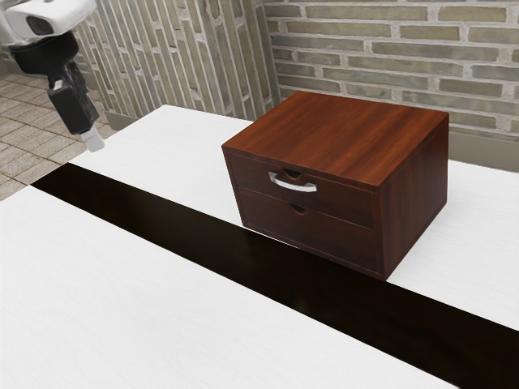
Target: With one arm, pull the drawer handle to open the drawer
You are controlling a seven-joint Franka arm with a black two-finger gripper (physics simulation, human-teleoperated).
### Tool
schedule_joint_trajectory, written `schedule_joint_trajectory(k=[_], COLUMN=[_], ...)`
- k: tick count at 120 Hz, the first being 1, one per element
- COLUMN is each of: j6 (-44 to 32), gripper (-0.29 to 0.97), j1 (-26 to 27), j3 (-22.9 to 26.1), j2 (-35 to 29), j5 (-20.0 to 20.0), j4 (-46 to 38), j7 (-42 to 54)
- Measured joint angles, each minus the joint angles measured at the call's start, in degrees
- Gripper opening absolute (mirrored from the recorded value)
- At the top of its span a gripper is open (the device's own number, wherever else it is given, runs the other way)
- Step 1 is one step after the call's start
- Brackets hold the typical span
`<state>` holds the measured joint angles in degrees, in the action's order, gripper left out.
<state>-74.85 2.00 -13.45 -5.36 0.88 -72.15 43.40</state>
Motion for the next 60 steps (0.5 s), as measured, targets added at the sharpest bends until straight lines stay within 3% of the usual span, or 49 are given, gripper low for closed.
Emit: schedule_joint_trajectory(k=[30, 42, 60], j6=[-0.87, -1.71, -3.09], gripper=[0.68, 0.68, 0.68], j1=[-0.03, 1.87, 4.72], j3=[-1.55, 1.11, 2.02], j2=[-0.10, 0.16, 7.96], j5=[-0.76, -0.96, -1.09], j4=[0.53, 4.91, 4.55], j7=[4.92, 10.59, 20.35])
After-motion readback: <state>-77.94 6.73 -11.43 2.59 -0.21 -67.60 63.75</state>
